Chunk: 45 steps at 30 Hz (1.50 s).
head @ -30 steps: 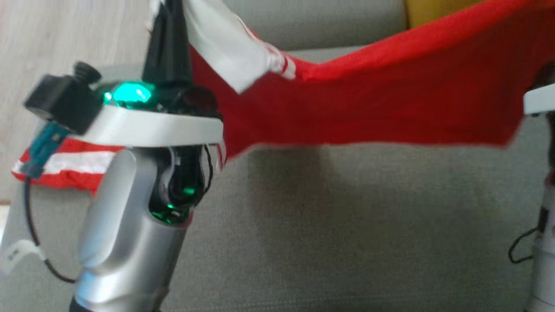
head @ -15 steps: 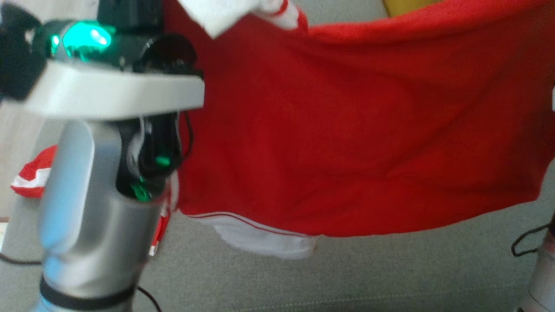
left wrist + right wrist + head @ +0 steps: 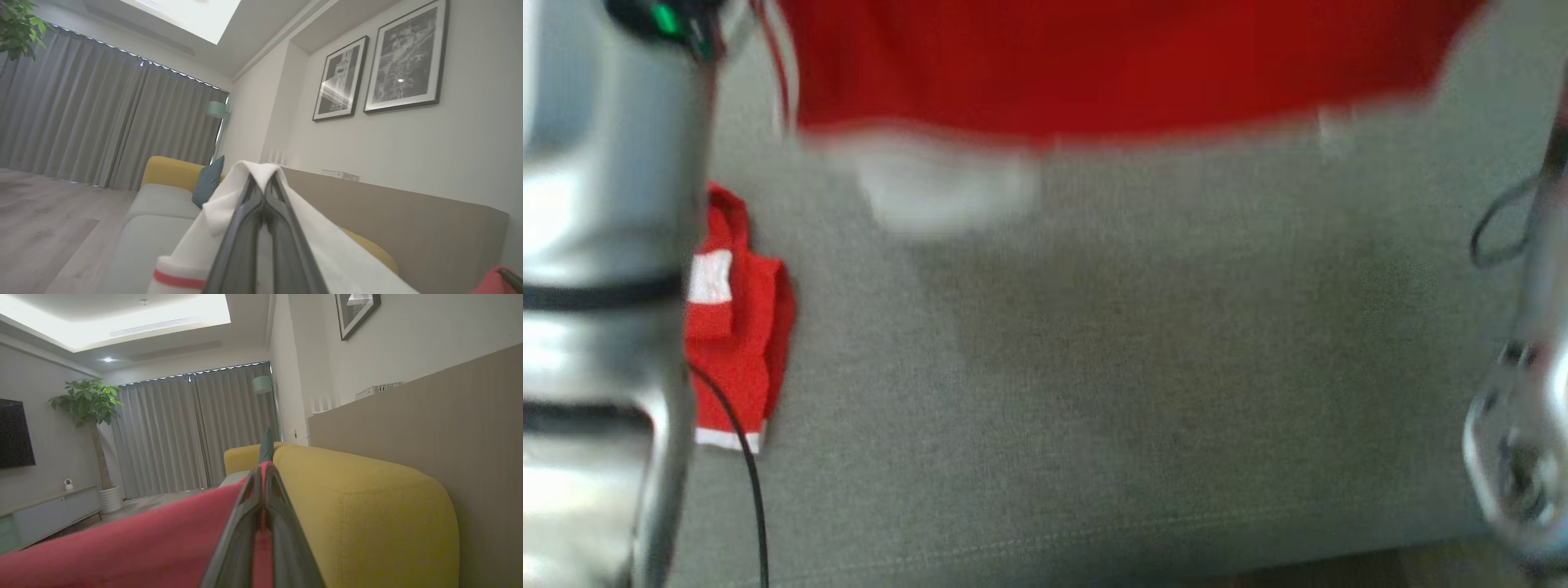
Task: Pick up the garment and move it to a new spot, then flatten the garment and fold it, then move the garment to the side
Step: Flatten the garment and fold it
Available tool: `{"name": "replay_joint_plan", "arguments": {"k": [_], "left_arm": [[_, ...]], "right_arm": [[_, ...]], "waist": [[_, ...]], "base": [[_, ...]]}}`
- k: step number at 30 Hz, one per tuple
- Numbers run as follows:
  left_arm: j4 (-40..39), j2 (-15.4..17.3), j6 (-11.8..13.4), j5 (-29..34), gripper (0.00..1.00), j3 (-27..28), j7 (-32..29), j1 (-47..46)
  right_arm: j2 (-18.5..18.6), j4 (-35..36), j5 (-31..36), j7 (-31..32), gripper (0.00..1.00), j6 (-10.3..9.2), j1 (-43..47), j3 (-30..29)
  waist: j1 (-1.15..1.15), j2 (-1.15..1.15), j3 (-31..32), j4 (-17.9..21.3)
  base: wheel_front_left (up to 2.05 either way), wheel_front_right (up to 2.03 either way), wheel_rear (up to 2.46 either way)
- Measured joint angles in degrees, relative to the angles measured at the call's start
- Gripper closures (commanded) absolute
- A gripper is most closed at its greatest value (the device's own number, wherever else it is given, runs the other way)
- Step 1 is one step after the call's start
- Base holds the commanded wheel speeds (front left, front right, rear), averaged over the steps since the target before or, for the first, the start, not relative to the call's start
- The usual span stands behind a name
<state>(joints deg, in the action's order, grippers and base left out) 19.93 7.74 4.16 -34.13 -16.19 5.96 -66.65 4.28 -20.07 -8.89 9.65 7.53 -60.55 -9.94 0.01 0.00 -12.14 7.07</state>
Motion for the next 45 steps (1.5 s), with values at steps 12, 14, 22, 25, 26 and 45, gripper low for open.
{"name": "replay_joint_plan", "arguments": {"k": [12,14,22,25,26,45], "left_arm": [[18.52,-4.41,-5.52,1.77,1.00,0.14,8.27,-17.25],[20.12,-4.63,-6.45,1.78,1.00,-0.35,8.34,-15.90],[21.72,-5.56,-8.35,3.15,1.00,-1.22,8.73,-3.63],[20.75,-5.13,-9.49,4.46,1.00,-1.21,8.73,1.80],[20.30,-4.88,-9.91,4.99,1.00,-1.44,8.73,3.61],[7.98,4.70,-11.29,-1.67,1.00,-14.85,3.79,33.84]], "right_arm": [[5.09,-24.97,0.29,-22.95,1.00,0.00,-19.48,0.40],[4.64,-27.99,-1.25,-23.46,1.00,0.00,-18.13,0.59],[4.15,-38.62,-8.09,-22.85,1.00,0.00,-8.57,6.81],[5.15,-39.82,-10.62,-20.04,1.00,0.00,-6.51,11.69],[5.78,-39.84,-11.34,-19.07,1.00,0.00,-5.82,13.39],[21.09,-31.78,-24.75,-2.92,1.00,0.00,13.78,39.24]], "waist": [[0.00,0.00,-10.01,-2.04],[0.00,0.00,-11.19,-2.55],[0.01,0.00,-14.57,-4.46],[-0.01,0.00,-13.74,-4.75],[-0.01,0.00,-13.31,-4.83],[-0.01,0.00,-0.57,-7.24]], "base": [[0.00,0.00,0.00],[0.00,0.00,0.00],[0.00,0.00,0.00],[0.00,0.00,0.00],[0.00,0.00,0.00],[0.00,0.00,0.00]]}}
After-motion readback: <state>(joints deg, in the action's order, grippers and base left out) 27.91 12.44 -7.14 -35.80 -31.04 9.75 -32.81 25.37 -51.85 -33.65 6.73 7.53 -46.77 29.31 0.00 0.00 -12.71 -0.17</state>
